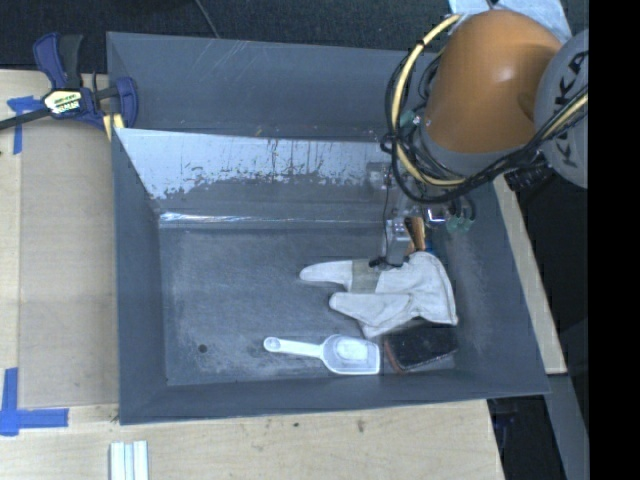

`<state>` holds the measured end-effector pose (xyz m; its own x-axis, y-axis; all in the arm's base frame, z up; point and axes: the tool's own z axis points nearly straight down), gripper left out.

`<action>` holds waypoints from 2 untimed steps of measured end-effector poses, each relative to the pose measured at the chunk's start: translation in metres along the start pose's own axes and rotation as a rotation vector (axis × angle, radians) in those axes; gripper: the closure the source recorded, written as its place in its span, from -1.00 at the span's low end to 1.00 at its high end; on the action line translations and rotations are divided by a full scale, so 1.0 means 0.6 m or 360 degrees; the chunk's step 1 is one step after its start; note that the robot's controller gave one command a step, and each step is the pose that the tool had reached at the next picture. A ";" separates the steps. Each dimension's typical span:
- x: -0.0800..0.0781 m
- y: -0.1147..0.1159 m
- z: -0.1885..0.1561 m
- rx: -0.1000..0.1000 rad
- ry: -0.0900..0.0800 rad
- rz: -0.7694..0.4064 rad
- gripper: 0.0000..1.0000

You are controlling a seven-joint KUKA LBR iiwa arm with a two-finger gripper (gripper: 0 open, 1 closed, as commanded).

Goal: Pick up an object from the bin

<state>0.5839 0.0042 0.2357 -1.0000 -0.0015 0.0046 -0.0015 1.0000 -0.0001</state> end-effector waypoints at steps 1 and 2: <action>-0.002 0.000 -0.008 0.0000 -0.0014 0.0000 -1.00; -0.005 -0.020 0.091 0.0000 -0.0022 0.0015 -1.00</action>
Offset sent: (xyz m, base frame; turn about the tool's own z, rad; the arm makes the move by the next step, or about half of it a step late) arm 0.0006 -0.0179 -0.0843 0.0129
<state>0.5865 -0.0081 0.1809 -0.9999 0.0082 -0.0092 0.0082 1.0000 0.0000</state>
